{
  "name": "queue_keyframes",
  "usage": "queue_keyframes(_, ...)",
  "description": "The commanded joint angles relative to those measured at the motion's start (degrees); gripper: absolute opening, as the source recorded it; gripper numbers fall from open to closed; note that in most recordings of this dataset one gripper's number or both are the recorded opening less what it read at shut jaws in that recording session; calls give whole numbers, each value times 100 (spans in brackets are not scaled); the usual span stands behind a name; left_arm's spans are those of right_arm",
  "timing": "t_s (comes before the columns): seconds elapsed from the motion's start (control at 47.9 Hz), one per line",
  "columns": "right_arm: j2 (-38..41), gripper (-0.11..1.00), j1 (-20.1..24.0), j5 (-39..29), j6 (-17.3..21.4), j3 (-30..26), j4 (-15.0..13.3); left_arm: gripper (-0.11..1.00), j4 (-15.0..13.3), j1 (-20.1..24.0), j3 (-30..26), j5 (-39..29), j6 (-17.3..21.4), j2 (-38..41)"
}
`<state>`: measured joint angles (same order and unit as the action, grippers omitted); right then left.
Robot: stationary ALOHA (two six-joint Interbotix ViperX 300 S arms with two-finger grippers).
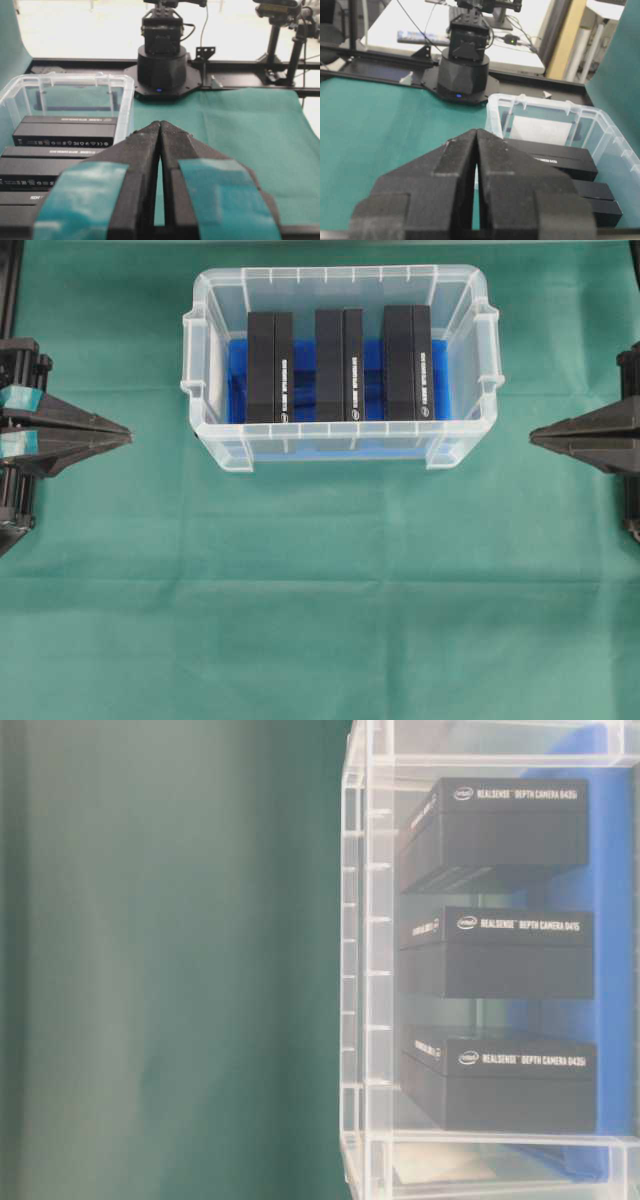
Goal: Take out the box from the case.
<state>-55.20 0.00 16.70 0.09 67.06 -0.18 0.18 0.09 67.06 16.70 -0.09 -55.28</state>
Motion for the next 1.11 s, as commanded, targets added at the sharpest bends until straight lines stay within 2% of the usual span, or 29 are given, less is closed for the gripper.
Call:
queue_keyframes(0.0, 70, 0, -26, 9, 0, -70, 26, 1, 88, -35, -123, -272, -18, 44)
queue_keyframes(0.209, 114, 0, -35, -923, 105, -334, 26, 1, 79, -114, -264, -642, -299, 44)
queue_keyframes(0.355, 97, 0, -35, -1107, 343, -527, 35, 1, 79, -220, -343, -650, -316, 26)
queue_keyframes(0.46, 88, 0, -44, -1274, 378, -791, 18, 1, 79, -211, -475, -650, -316, -35)
queue_keyframes(0.689, 70, 0, -88, -2145, 378, -1397, 0, 1, 88, -220, -809, -967, -316, -114)
queue_keyframes(0.877, 9, 0, -141, -2285, 378, -1723, -9, 1, 88, -211, -1239, -1239, -308, -114)
queue_keyframes(1.086, -18, 0, -193, -2487, 387, -1907, -18, 1, 97, -193, -1652, -1942, -308, -88)
